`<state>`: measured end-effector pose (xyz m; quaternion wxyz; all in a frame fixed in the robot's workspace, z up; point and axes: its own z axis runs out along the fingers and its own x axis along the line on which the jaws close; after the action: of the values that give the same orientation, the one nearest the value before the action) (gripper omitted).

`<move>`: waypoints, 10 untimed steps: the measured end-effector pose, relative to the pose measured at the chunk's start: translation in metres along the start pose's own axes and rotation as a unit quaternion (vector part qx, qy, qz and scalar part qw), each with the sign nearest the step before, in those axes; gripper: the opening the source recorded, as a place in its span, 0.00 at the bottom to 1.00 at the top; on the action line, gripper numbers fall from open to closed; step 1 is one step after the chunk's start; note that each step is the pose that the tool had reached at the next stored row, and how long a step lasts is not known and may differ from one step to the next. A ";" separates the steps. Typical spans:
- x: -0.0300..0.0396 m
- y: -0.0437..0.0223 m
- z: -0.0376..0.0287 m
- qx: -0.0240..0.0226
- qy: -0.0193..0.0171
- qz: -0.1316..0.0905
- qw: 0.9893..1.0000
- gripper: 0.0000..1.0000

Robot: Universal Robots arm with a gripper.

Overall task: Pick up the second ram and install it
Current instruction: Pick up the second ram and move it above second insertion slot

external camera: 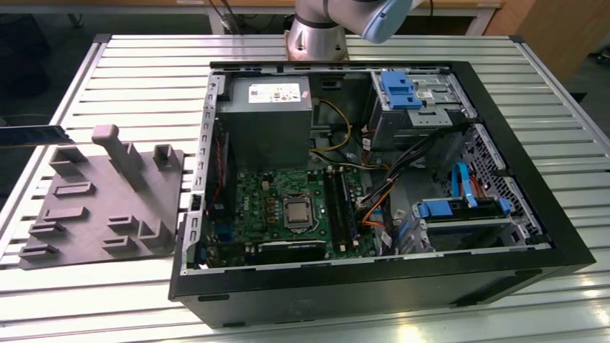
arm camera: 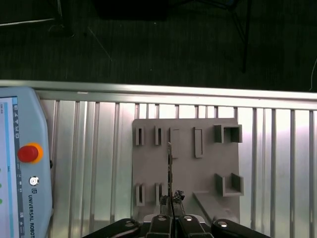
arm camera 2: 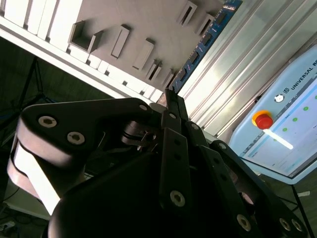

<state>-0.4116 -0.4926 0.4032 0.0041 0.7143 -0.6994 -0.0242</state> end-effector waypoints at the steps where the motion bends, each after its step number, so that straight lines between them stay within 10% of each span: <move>1: 0.0000 -0.0006 0.0000 0.000 0.000 0.000 1.000 0.12; 10: 0.0002 -0.0076 -0.0003 0.000 0.000 0.000 1.000 0.12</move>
<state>-0.4040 -0.4926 0.4032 0.0041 0.7143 -0.6994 -0.0242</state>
